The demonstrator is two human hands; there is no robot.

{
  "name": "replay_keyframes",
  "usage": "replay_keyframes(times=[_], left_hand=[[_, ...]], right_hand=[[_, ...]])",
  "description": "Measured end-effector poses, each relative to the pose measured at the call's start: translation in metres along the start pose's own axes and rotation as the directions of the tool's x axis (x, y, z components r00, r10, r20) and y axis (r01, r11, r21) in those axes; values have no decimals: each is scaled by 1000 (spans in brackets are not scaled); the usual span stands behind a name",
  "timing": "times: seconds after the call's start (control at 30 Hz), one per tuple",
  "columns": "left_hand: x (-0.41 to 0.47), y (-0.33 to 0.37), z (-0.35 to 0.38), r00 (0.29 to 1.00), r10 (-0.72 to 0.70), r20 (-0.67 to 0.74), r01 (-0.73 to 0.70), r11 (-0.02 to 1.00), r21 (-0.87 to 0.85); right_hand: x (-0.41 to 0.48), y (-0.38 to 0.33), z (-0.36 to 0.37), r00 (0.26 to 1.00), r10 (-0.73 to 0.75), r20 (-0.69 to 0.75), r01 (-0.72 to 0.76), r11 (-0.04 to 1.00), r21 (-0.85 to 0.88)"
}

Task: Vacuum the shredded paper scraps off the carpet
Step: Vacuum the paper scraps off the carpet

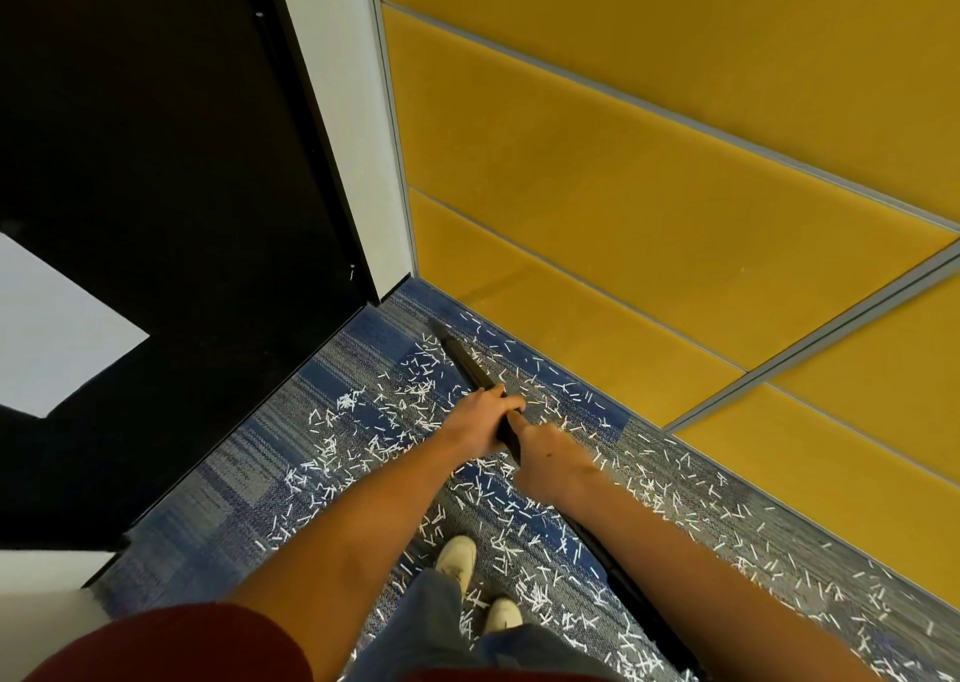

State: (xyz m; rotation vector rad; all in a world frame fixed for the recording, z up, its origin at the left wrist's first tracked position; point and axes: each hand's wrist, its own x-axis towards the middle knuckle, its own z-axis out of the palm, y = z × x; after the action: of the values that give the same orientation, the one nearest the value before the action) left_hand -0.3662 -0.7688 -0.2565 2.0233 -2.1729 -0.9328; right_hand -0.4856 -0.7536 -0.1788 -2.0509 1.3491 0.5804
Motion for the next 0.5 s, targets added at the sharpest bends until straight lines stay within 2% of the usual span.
replay_keyframes(times=[0.1,0.5], left_hand=[[-5,-3,0,1000,-17,-18,18,999,34],[8,13,9,999,-34,7,35,998,-47]], right_hand=[[0,-3,2,1000,-12,13,13,1000,-9],[3,15,1,999,13,-32,-12,1000,16]])
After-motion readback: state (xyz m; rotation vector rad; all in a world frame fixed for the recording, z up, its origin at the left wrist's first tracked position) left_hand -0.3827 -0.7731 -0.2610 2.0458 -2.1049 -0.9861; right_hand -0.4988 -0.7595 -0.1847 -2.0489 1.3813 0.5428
